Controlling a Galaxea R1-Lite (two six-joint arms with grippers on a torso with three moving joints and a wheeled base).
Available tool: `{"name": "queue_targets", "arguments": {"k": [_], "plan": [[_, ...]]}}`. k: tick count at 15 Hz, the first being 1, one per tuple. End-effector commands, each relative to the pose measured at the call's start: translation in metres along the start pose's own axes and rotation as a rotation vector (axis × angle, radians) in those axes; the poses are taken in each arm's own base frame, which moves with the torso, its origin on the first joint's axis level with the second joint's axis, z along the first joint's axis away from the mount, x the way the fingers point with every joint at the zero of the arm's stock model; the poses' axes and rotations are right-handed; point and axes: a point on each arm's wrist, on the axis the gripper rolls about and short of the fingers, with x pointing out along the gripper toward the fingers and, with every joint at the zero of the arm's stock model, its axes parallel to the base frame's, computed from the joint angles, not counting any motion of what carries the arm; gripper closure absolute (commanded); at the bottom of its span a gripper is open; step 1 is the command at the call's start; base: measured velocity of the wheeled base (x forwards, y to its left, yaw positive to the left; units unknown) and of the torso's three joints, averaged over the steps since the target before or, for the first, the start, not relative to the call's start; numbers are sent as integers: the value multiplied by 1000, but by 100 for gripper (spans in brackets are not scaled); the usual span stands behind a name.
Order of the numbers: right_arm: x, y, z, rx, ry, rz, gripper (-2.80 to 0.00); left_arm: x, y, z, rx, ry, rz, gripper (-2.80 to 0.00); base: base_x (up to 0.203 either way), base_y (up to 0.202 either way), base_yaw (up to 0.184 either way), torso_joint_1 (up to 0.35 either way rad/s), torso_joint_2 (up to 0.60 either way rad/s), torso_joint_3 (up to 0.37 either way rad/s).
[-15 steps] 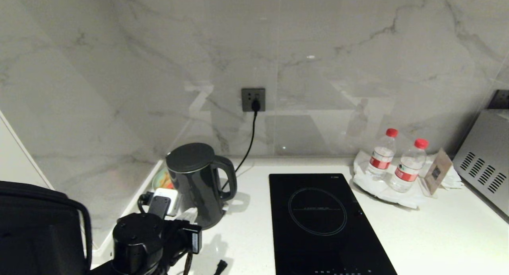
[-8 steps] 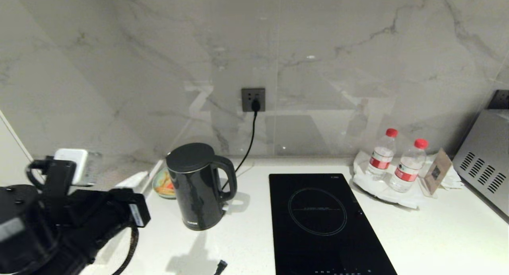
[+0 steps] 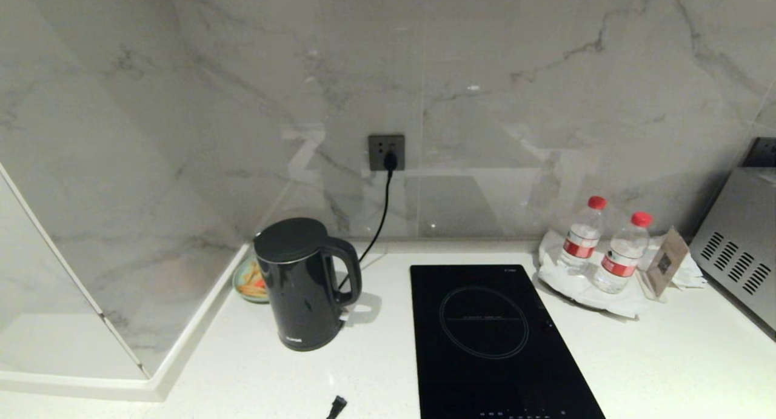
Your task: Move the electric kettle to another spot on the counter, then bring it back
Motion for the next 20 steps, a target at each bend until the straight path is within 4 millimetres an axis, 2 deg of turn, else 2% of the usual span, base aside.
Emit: {"name": "queue_targets", "arguments": {"k": [1, 2, 3, 5, 7, 9, 12, 15, 17, 20], "plan": [[0, 0, 0, 0, 1, 1, 0, -44, 21, -22, -48, -129, -15, 0, 0, 0, 0, 0, 0, 0], [0, 0, 0, 0, 1, 1, 0, -45, 23, -35, -32, -103, -1, 0, 0, 0, 0, 0, 0, 0], [0, 0, 0, 0, 1, 1, 0, -44, 23, -40, -21, -87, 43, 0, 0, 0, 0, 0, 0, 0], [0, 0, 0, 0, 1, 0, 0, -48, 24, -32, -23, -113, 89, 0, 0, 0, 0, 0, 0, 0], [0, 0, 0, 0, 0, 1, 0, -54, 21, -38, 4, -132, 141, 0, 0, 0, 0, 0, 0, 0], [0, 0, 0, 0, 1, 1, 0, -59, 22, -59, 47, -143, 91, 0, 0, 0, 0, 0, 0, 0], [0, 0, 0, 0, 0, 1, 0, -73, 24, -85, 116, -220, -87, 0, 0, 0, 0, 0, 0, 0], [0, 0, 0, 0, 1, 0, 0, -74, 23, -85, 145, -227, -172, 0, 0, 0, 0, 0, 0, 0], [0, 0, 0, 0, 0, 0, 0, -69, 22, -95, 153, -193, -180, 0, 0, 0, 0, 0, 0, 0], [0, 0, 0, 0, 0, 1, 0, -68, 22, -97, 146, -184, -182, 0, 0, 0, 0, 0, 0, 0]]}}
